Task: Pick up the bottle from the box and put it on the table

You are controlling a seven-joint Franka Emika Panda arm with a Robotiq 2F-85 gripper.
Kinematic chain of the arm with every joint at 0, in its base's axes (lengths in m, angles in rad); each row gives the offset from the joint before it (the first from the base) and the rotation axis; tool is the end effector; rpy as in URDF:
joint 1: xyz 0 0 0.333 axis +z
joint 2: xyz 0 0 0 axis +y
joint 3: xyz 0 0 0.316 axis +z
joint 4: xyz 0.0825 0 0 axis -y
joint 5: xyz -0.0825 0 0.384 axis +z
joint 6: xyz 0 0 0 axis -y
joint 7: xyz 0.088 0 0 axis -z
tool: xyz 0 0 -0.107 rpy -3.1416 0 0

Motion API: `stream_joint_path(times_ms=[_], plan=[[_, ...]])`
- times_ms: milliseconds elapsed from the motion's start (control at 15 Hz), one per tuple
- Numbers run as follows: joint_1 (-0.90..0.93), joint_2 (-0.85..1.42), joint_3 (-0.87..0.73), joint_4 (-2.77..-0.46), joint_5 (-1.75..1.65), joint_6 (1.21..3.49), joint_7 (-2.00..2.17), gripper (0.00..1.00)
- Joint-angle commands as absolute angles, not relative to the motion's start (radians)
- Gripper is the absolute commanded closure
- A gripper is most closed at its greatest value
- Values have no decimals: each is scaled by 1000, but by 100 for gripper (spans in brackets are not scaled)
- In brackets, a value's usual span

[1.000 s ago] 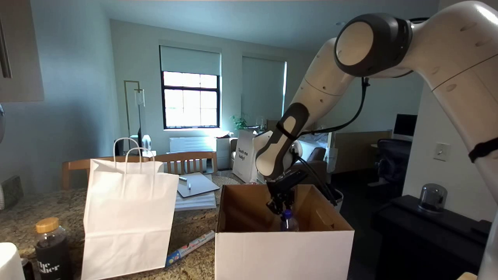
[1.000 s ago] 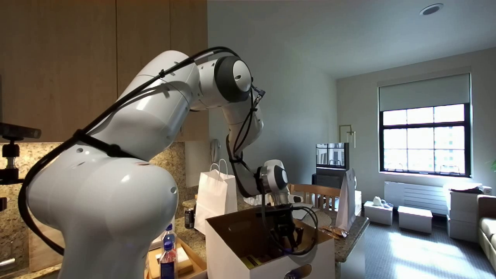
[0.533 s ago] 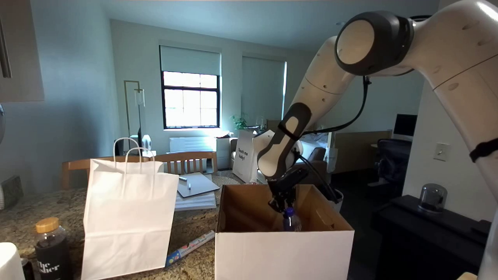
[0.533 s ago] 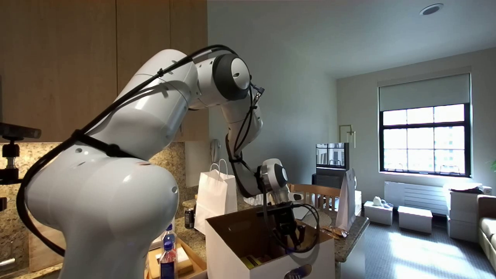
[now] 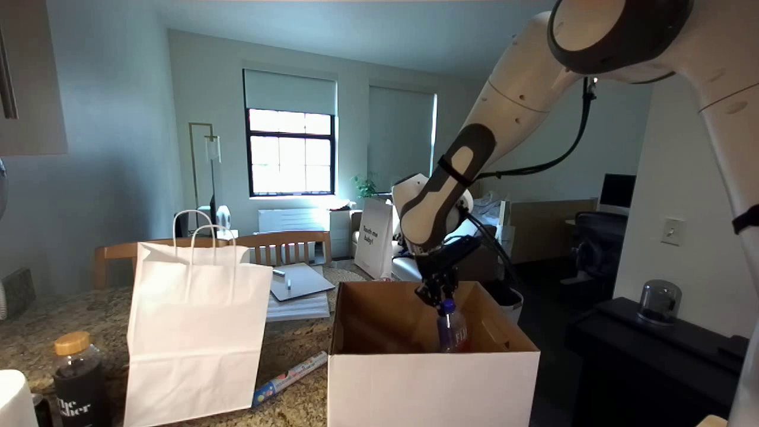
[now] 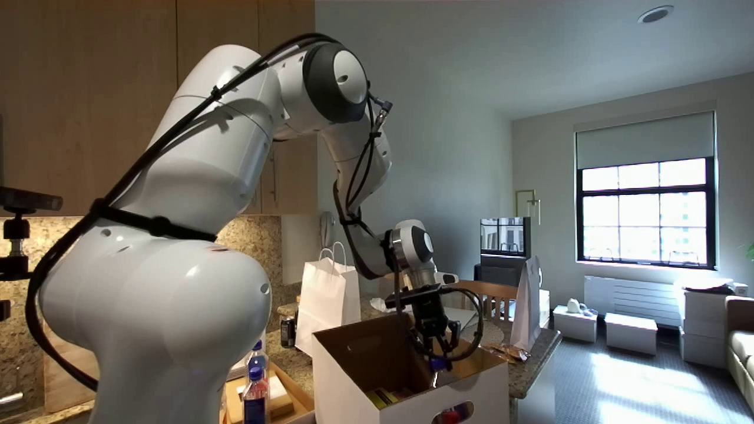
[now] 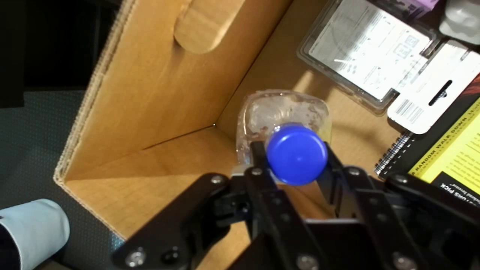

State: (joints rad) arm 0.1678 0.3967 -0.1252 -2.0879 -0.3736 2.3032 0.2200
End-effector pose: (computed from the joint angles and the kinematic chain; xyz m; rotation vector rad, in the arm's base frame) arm 0.5666 0.0166 0.2207 2.8073 0.1475 -0.1990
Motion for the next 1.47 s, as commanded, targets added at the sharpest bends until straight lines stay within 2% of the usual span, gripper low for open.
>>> stream_joint_path(times_ms=[0, 667, 1000, 1400], plan=[[128, 259, -84, -2167, -353, 2247, 156, 85], [103, -6, -13, -2113, -207, 2027, 226, 85], [109, -71, 29, -2018, -97, 1867, 221, 85], [150, -104, 135, -1993, -127, 1831, 317, 85]])
